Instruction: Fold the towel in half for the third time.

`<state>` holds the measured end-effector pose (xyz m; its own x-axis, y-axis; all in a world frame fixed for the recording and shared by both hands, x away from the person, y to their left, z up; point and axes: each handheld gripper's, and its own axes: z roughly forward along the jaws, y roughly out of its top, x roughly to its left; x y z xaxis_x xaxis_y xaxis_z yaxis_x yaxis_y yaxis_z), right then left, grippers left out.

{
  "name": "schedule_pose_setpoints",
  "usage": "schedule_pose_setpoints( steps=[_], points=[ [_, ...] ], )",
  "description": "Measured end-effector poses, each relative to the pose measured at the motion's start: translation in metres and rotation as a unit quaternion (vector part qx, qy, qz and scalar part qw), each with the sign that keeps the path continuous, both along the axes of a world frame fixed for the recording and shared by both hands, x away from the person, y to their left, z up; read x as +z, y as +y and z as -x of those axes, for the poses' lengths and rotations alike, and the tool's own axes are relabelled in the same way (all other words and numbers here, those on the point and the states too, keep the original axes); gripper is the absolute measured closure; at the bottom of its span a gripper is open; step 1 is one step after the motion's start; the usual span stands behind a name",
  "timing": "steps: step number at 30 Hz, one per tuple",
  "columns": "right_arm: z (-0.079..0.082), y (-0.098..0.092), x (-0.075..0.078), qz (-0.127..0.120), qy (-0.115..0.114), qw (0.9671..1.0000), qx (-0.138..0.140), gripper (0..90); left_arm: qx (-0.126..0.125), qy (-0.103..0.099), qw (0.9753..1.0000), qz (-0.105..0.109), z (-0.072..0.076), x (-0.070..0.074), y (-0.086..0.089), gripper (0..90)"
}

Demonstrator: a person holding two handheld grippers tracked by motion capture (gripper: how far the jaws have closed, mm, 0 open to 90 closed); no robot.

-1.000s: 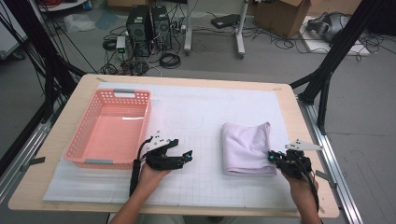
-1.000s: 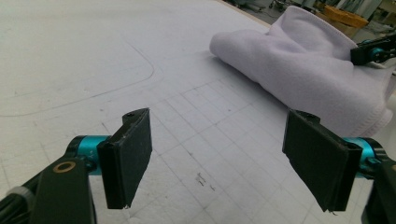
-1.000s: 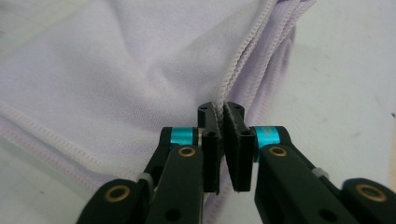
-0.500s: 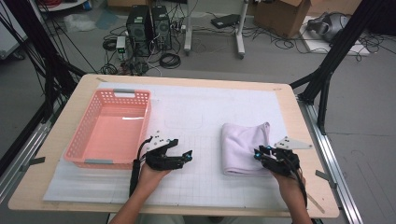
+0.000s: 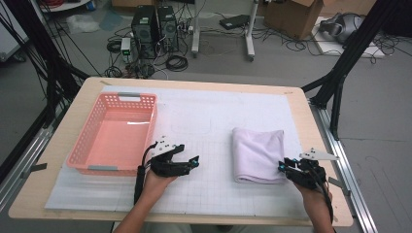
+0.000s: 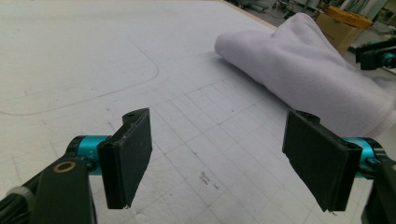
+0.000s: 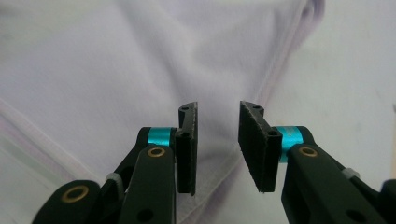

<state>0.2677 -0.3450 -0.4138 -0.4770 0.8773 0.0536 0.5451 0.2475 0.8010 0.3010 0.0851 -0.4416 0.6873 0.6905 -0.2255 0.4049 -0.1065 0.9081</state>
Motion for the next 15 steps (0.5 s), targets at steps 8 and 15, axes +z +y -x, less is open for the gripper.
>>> schedule_pose_setpoints(
  steps=[8, 15],
  points=[
    [-0.010, 0.009, -0.019, 0.028, 0.047, 0.9985, 0.009, 63.2, -0.001, 0.003, 1.0000, -0.003, 0.000, -0.001, 0.000, 24.6],
    [-0.030, 0.015, 0.016, 0.038, 0.001, 0.9991, 0.019, 59.1, 0.005, 0.002, 1.0000, 0.004, 0.000, 0.001, 0.003, 24.6]
  ],
)
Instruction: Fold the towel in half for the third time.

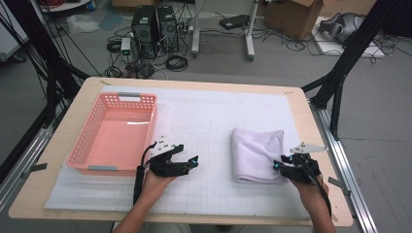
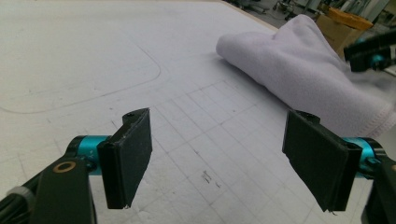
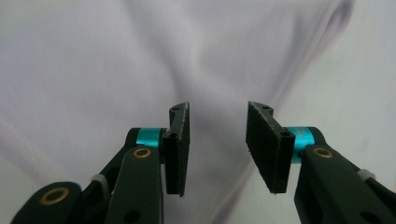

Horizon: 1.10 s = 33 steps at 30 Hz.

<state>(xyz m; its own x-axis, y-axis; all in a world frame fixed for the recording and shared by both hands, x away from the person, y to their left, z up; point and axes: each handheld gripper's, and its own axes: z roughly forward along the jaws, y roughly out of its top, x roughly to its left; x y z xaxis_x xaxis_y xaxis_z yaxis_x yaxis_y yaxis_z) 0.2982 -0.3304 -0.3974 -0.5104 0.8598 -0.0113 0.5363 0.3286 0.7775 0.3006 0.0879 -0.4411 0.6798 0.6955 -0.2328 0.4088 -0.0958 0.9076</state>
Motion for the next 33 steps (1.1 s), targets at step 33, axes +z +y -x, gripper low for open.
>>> schedule_pose_setpoints(
  steps=[33],
  points=[
    [-0.096, 0.094, -0.025, 0.024, 0.062, 0.9963, 0.054, 56.5, 0.007, 0.002, 1.0000, 0.003, 0.002, 0.000, 0.004, 24.6]
  ],
)
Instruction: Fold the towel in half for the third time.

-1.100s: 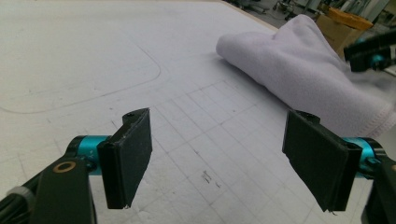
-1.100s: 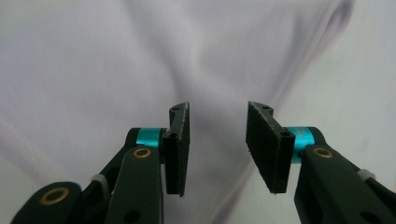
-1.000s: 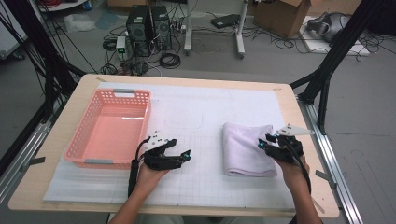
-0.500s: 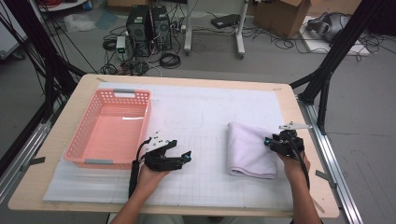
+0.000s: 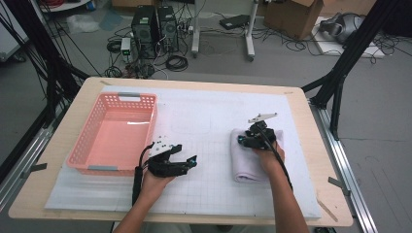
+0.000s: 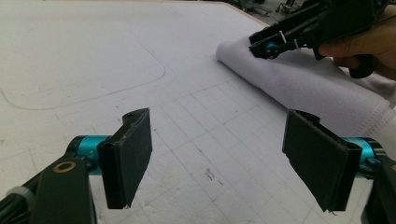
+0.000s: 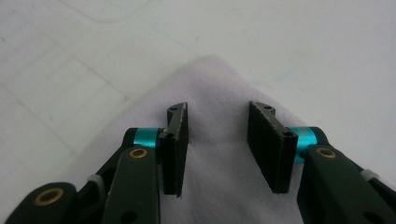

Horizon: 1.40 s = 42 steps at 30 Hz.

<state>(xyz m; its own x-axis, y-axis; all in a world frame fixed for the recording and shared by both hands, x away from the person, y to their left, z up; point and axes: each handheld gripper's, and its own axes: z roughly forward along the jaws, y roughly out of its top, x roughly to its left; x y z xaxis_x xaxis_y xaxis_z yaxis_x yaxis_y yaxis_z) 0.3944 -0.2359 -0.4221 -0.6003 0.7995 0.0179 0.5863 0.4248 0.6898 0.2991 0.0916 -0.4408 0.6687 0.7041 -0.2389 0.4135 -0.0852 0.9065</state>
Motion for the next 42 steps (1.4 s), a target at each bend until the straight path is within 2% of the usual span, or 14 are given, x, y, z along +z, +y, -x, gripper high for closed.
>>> schedule_pose_setpoints(
  steps=[4, 7, 11, 12, 13, 18, 23, 27, 30, 31, 33, 34, 37, 42],
  points=[
    [-0.001, 0.015, -0.005, -0.006, -0.007, 0.9995, 0.029, 53.3, 0.003, 0.001, 1.0000, 0.001, 0.000, 0.000, 0.002, 24.6],
    [0.002, 0.011, -0.002, -0.010, -0.017, 0.9994, 0.028, 49.9, 0.004, 0.000, 1.0000, 0.002, 0.000, 0.000, 0.002, 24.6],
    [0.018, -0.023, 0.017, -0.044, -0.058, 0.9972, -0.018, 48.7, 0.003, 0.000, 1.0000, -0.001, -0.001, 0.000, 0.002, 24.7],
    [0.032, -0.046, 0.023, -0.047, -0.077, 0.9951, -0.040, 51.3, 0.004, 0.000, 1.0000, 0.001, -0.001, 0.000, 0.002, 24.6],
    [0.032, -0.046, 0.023, -0.047, -0.077, 0.9951, -0.040, 51.3, 0.006, -0.001, 1.0000, 0.002, -0.001, 0.000, 0.003, 24.6],
    [0.069, -0.089, 0.005, -0.032, -0.055, 0.9973, -0.037, 61.9, 0.009, -0.004, 0.9999, 0.004, -0.001, 0.001, 0.004, 24.6],
    [0.090, -0.105, -0.009, 0.009, -0.051, 0.9978, -0.042, 67.1, 0.009, -0.004, 0.9999, 0.006, -0.001, 0.001, 0.002, 22.8],
    [0.102, -0.120, -0.010, -0.010, -0.042, 0.9968, -0.067, 66.5, 0.008, -0.007, 0.9999, 0.008, 0.000, 0.003, 0.002, 18.8],
    [0.107, -0.120, -0.005, -0.016, -0.057, 0.9956, -0.073, 64.8, 0.005, -0.006, 0.9999, 0.008, 0.000, 0.003, 0.001, 18.1],
    [0.111, -0.115, 0.002, -0.042, -0.076, 0.9944, -0.061, 63.4, 0.005, -0.006, 0.9999, 0.007, 0.000, 0.003, 0.001, 18.1],
    [0.112, -0.110, 0.004, -0.049, -0.080, 0.9943, -0.050, 62.9, 0.003, -0.005, 1.0000, 0.006, 0.000, 0.003, 0.000, 18.1],
    [0.114, -0.098, 0.001, -0.060, -0.071, 0.9955, -0.017, 63.2, 0.001, -0.006, 1.0000, 0.007, 0.000, 0.003, 0.000, 18.1],
    [0.116, -0.090, -0.012, -0.022, -0.058, 0.9980, 0.006, 66.6, 0.000, -0.004, 1.0000, 0.007, 0.000, 0.003, 0.000, 18.1],
    [0.128, -0.111, -0.016, -0.028, -0.059, 0.9977, -0.019, 66.3, -0.002, -0.004, 1.0000, 0.005, 0.000, 0.003, 0.000, 18.1]
  ],
)
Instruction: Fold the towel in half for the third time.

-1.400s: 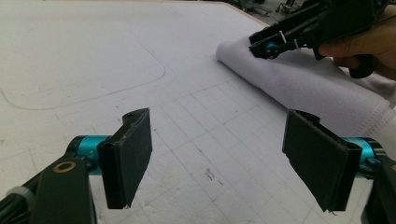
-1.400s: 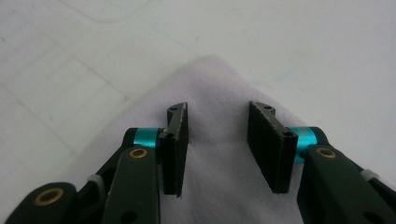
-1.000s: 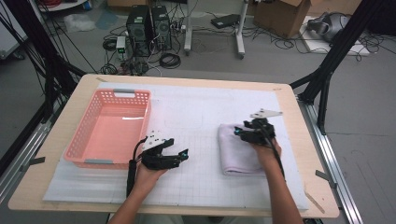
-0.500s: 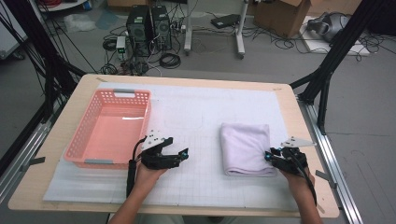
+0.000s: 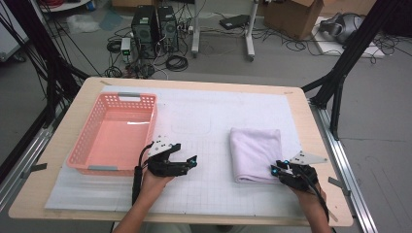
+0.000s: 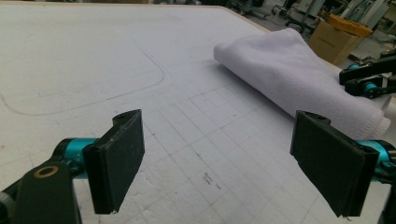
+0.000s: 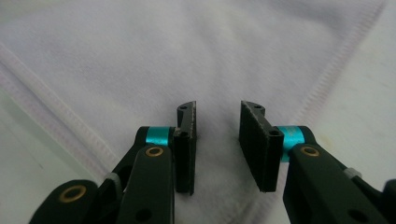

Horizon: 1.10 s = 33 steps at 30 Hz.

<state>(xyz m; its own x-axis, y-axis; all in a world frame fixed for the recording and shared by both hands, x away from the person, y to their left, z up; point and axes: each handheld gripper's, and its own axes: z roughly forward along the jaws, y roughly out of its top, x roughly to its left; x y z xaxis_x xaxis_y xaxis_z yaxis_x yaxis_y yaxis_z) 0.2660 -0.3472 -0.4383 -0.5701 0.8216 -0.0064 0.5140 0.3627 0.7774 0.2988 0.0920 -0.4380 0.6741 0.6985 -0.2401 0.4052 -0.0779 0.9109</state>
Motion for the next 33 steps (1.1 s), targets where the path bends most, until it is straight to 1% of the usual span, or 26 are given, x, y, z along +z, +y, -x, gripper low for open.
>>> schedule_pose_setpoints(
  steps=[1, 3, 5, 6, 7, 8, 9, 10, 11, 12, 13, 14, 15, 17, 18, 19, 20, 21, 24, 26, 27, 28, 31, 33],
  points=[
    [0.000, 0.000, 0.000, 0.000, 0.000, 1.0000, 0.000, 66.3, 0.000, 0.001, 1.0000, -0.001, 0.000, 0.000, 0.000, 18.1],
    [0.007, -0.007, 0.000, -0.006, 0.001, 0.9999, -0.016, 65.7, 0.003, 0.004, 1.0000, -0.001, 0.000, 0.000, 0.000, 18.1],
    [0.015, -0.012, 0.004, -0.020, -0.012, 0.9994, -0.026, 56.7, 0.003, 0.007, 1.0000, -0.003, 0.000, 0.000, 0.000, 18.0],
    [0.018, -0.013, 0.008, -0.033, -0.014, 0.9988, -0.033, 52.7, 0.003, 0.007, 1.0000, -0.002, 0.000, 0.000, 0.000, 18.0],
    [0.018, -0.013, 0.008, -0.033, -0.014, 0.9988, -0.033, 52.7, 0.003, 0.007, 1.0000, -0.002, 0.000, 0.000, 0.000, 18.0],
    [0.023, -0.017, 0.015, -0.043, -0.026, 0.9980, -0.038, 45.4, 0.002, 0.007, 1.0000, 0.000, 0.000, 0.000, 0.000, 17.6],
    [0.026, -0.018, 0.017, -0.040, -0.033, 0.9979, -0.039, 40.2, 0.001, 0.006, 1.0000, 0.001, 0.000, 0.000, 0.000, 17.4],
    [0.026, -0.018, 0.017, -0.040, -0.033, 0.9979, -0.039, 40.2, 0.000, 0.005, 1.0000, 0.004, 0.001, 0.000, 0.000, 17.4],
    [0.030, -0.019, 0.018, -0.035, -0.037, 0.9979, -0.039, 37.3, 0.001, 0.003, 1.0000, 0.005, 0.001, 0.001, 0.001, 17.2],
    [0.038, -0.023, 0.017, -0.029, -0.041, 0.9980, -0.037, 32.3, -0.001, 0.004, 1.0000, 0.007, 0.001, 0.001, 0.001, 17.1],
    [0.038, -0.023, 0.017, -0.029, -0.041, 0.9980, -0.037, 32.3, -0.005, 0.004, 0.9999, 0.008, 0.001, 0.001, 0.001, 17.1],
    [0.045, -0.029, 0.016, -0.036, -0.045, 0.9973, -0.045, 27.0, -0.006, 0.001, 0.9999, 0.008, 0.001, 0.002, 0.001, 16.5],
    [0.045, -0.029, 0.016, -0.036, -0.045, 0.9973, -0.045, 27.0, -0.009, -0.003, 0.9999, 0.008, 0.002, 0.002, 0.001, 16.5],
    [0.048, -0.034, 0.017, -0.039, -0.053, 0.9968, -0.046, 20.1, -0.011, -0.013, 0.9998, 0.010, 0.002, 0.002, 0.001, 13.0],
    [0.048, -0.036, 0.018, -0.043, -0.057, 0.9965, -0.045, 17.5, -0.010, -0.016, 0.9997, 0.012, 0.002, 0.002, 0.001, 12.8],
    [0.050, -0.038, 0.021, -0.043, -0.064, 0.9962, -0.040, 17.3, -0.011, -0.018, 0.9997, 0.011, 0.002, 0.003, 0.000, 11.6],
    [0.051, -0.038, 0.022, -0.044, -0.069, 0.9959, -0.039, 17.4, -0.008, -0.023, 0.9997, 0.007, 0.002, 0.003, 0.000, 10.8],
    [0.051, -0.038, 0.022, -0.044, -0.069, 0.9959, -0.039, 17.4, -0.007, -0.025, 0.9997, 0.002, 0.002, 0.002, -0.001, 10.8],
    [0.053, -0.040, 0.025, -0.049, -0.079, 0.9948, -0.041, 17.3, -0.010, -0.009, 0.9999, -0.003, 0.002, 0.002, -0.003, 10.8],
    [0.052, -0.040, 0.025, -0.049, -0.079, 0.9948, -0.043, 17.4, -0.010, 0.000, 0.9999, -0.001, 0.002, 0.002, -0.003, 10.9],
    [0.053, -0.041, 0.024, -0.047, -0.079, 0.9947, -0.045, 17.3, -0.009, 0.003, 1.0000, 0.003, 0.002, 0.002, -0.003, 11.5],
    [0.053, -0.041, 0.024, -0.047, -0.079, 0.9947, -0.045, 17.3, -0.008, 0.004, 0.9999, 0.005, 0.002, 0.002, -0.003, 11.5],
    [0.053, -0.041, 0.025, -0.047, -0.082, 0.9946, -0.045, 17.3, -0.017, -0.010, 0.9997, 0.013, 0.003, 0.003, -0.001, 13.4],
    [0.053, -0.041, 0.025, -0.047, -0.081, 0.9946, -0.046, 17.4, -0.015, -0.013, 0.9997, 0.015, 0.004, 0.003, -0.001, 13.8]
  ],
)
